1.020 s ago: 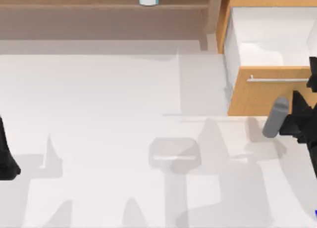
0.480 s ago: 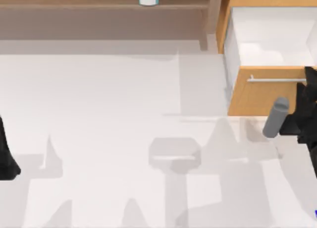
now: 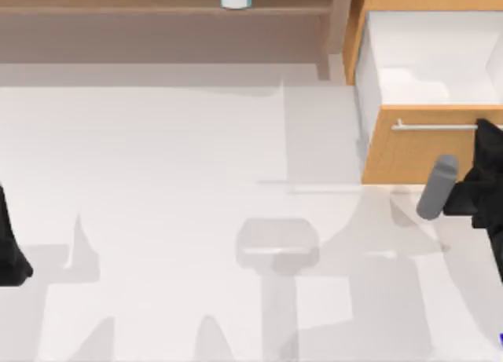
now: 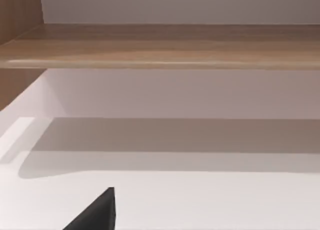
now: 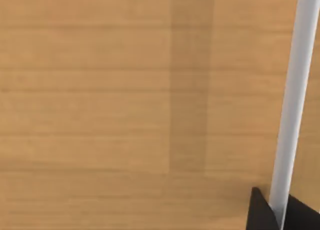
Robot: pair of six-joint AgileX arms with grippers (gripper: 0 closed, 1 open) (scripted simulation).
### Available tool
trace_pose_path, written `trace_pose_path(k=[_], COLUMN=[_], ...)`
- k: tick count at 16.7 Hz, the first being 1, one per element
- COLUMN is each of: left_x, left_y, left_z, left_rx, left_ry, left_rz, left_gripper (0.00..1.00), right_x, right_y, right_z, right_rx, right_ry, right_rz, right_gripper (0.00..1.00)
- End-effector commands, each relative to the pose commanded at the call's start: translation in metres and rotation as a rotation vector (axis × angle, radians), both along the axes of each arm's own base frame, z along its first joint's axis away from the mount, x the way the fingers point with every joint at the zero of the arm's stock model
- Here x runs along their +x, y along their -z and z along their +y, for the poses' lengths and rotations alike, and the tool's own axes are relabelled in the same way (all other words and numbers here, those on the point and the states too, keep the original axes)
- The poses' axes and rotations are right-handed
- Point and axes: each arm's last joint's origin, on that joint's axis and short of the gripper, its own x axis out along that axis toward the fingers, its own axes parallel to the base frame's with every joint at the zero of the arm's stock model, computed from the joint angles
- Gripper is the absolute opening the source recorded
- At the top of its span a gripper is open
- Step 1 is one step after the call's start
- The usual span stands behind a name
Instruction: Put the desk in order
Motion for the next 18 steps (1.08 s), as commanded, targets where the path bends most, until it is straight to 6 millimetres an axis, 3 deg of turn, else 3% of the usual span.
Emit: trace_pose_path(k=[7, 15, 18], left_x=[0.0, 0.0, 0.0], left_y=[0.0, 0.0, 0.0], left_z=[0.0, 0.0, 0.0], left_rx=[0.0, 0.0, 0.0], left_ry=[0.0, 0.0, 0.0], left_rz=[0.0, 0.0, 0.0], left_gripper=[1.0, 1.0, 1.0], right_x=[0.003, 0.056, 0.063], right_y=[0.0, 0.001, 0.001], right_z=[0.0, 0.0, 0.0], right_rx=[0.003, 0.001, 0.001], right_ry=[0.002, 0.001, -0.001], right_rz=[0.001, 0.005, 0.006], right_gripper=[0.0, 0.0, 0.0])
